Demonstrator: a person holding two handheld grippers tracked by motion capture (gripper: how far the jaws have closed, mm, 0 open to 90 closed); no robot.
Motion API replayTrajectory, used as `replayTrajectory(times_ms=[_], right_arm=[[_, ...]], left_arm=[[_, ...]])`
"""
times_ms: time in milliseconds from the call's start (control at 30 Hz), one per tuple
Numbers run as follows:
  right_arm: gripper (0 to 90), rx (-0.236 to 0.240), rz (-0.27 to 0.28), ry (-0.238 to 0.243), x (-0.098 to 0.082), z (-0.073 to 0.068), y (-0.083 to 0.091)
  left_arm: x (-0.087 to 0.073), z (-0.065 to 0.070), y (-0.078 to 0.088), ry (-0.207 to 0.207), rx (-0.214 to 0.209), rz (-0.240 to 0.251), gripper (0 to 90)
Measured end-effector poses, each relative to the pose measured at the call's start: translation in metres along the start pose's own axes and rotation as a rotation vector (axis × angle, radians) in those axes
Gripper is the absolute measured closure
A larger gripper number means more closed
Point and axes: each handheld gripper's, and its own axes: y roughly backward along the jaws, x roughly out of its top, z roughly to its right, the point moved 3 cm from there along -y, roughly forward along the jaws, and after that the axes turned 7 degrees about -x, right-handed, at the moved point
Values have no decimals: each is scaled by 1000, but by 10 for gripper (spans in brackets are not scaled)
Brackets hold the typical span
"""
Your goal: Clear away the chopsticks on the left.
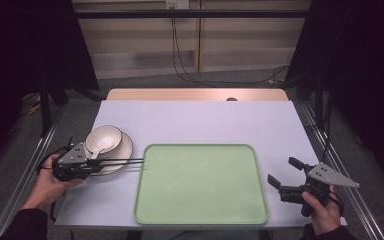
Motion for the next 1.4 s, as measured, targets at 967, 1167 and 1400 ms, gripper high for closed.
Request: replayTrajectory(times_ms=[967,1167,1400], right_arm=[[35,3,-4,-2,0,-1,0],[35,6,-4,0,0,-1,0],[35,9,-5,-2,0,-1,0]], left_arm=[[10,25,24,194,-39,118,859],[7,33,36,299,1,157,859],[11,52,44,399,32,203,859]])
